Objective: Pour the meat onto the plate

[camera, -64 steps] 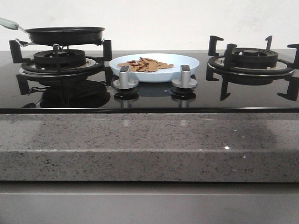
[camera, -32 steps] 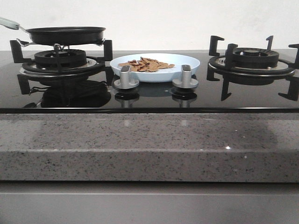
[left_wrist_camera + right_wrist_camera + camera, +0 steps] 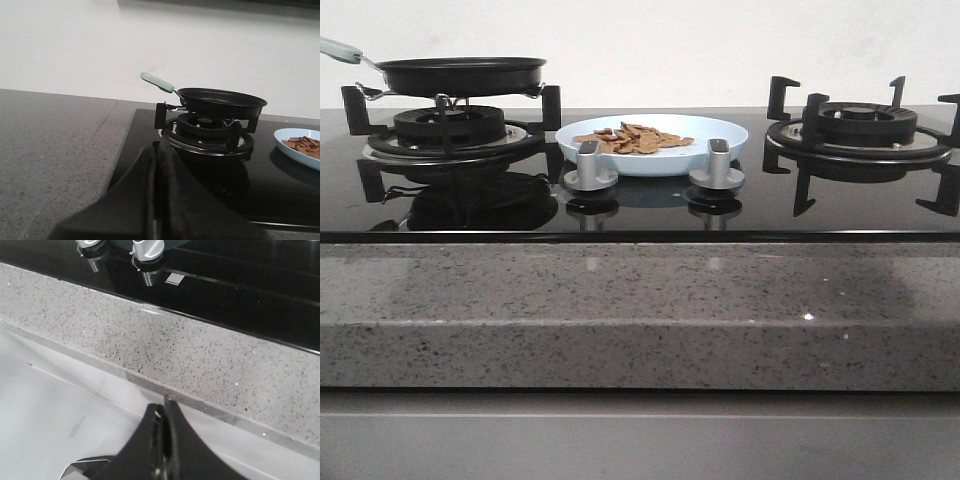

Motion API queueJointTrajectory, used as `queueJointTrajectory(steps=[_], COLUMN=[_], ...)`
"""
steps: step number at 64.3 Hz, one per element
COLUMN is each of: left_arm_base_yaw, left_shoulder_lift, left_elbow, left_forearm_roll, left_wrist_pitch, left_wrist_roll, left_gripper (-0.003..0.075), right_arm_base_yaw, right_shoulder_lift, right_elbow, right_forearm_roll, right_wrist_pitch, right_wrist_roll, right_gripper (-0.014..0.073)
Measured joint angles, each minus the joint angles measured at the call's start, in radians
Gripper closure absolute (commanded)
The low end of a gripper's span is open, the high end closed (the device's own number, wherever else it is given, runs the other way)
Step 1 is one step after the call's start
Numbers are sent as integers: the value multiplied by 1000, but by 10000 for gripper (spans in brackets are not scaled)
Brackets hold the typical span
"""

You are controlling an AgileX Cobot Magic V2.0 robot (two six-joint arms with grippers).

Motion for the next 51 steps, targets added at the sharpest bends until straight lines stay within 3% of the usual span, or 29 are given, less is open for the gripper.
queueJointTrajectory(steps=[13, 26, 43, 51], left_arm_base_yaw=[0, 0, 0, 0], left_shoulder_lift=[0, 0, 0, 0], left_elbow=[0, 0, 0, 0], left_forearm_roll=[0, 0, 0, 0], left_wrist_pitch=[0, 0, 0, 0], left_wrist_roll=[0, 0, 0, 0], left_gripper=[741, 741, 741, 741], right_arm_base_yaw=[-29, -88, -131, -133], right_shoulder_lift=[-185, -387, -482, -484], right_elbow=[129, 389, 632, 673], right_forearm_roll=[-86, -138, -138, -138], right_wrist_pitch=[-233, -532, -726, -788], right_wrist_roll=[-13, -17, -19, -19], right_gripper=[708, 708, 708, 708])
